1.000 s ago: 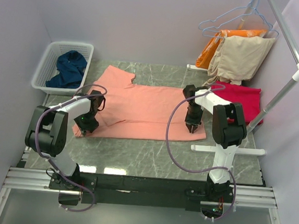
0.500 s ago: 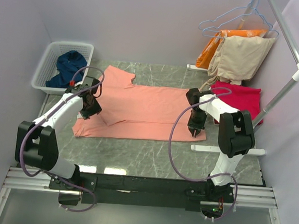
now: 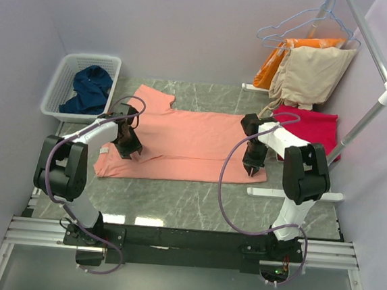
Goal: Fold and stack the t-shirts
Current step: Fold the tshirt
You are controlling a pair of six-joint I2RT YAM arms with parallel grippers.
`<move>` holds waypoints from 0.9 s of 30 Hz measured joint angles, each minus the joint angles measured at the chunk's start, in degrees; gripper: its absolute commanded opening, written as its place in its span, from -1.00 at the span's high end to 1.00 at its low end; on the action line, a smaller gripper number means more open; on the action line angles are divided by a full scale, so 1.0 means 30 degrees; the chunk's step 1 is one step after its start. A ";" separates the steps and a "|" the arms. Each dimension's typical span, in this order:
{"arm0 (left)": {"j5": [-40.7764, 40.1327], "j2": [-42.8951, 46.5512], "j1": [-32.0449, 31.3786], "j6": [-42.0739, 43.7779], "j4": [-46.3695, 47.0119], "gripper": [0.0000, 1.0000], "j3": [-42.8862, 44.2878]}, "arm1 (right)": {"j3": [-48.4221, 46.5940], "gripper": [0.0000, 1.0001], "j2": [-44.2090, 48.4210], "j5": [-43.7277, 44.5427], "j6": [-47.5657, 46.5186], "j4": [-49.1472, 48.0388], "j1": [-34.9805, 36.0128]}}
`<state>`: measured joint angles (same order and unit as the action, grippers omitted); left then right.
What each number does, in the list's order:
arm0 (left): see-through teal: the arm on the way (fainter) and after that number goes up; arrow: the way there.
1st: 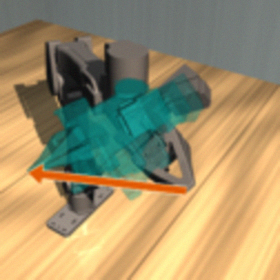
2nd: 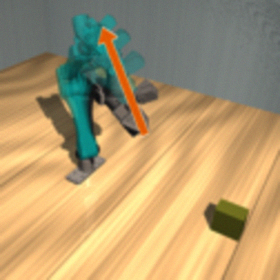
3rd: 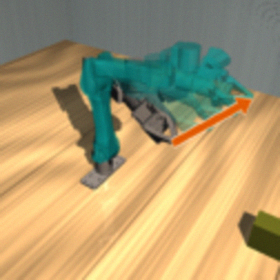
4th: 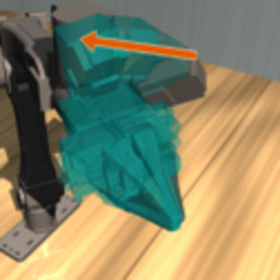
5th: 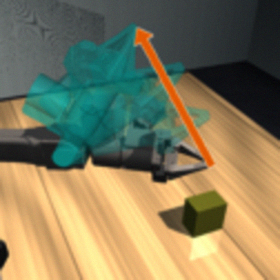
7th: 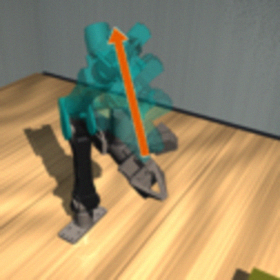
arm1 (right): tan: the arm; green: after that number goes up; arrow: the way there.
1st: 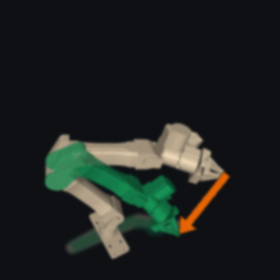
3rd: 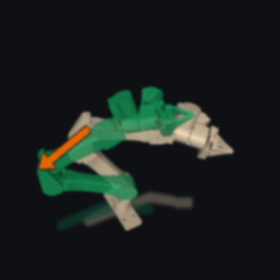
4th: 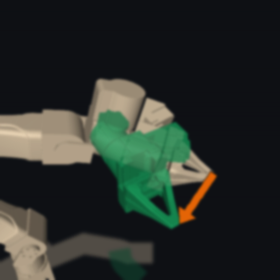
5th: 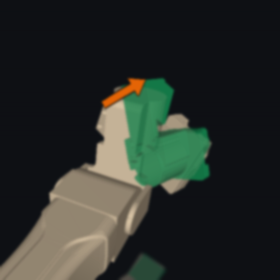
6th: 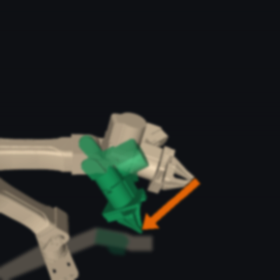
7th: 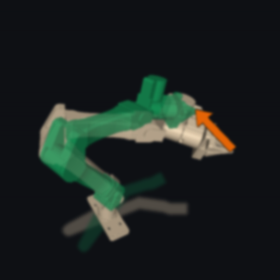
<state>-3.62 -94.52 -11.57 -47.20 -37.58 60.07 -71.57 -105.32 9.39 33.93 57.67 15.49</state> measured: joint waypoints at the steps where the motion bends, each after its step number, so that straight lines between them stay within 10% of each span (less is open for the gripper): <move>1: 0.0124 -0.0058 -0.0051 0.0000 0.0073 0.09 0.0000 | 0.0000 0.64 0.0000 0.0000 0.0022 0.0000 0.0000; 27: -0.0153 -0.1836 -0.0852 0.0029 -0.0940 0.98 0.2841 | 0.0000 0.70 -0.0007 0.0007 0.0197 -0.0022 0.0000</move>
<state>-4.08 -100.03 -14.13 -47.11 -40.40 68.60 -71.57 -105.34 9.41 34.52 57.60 15.49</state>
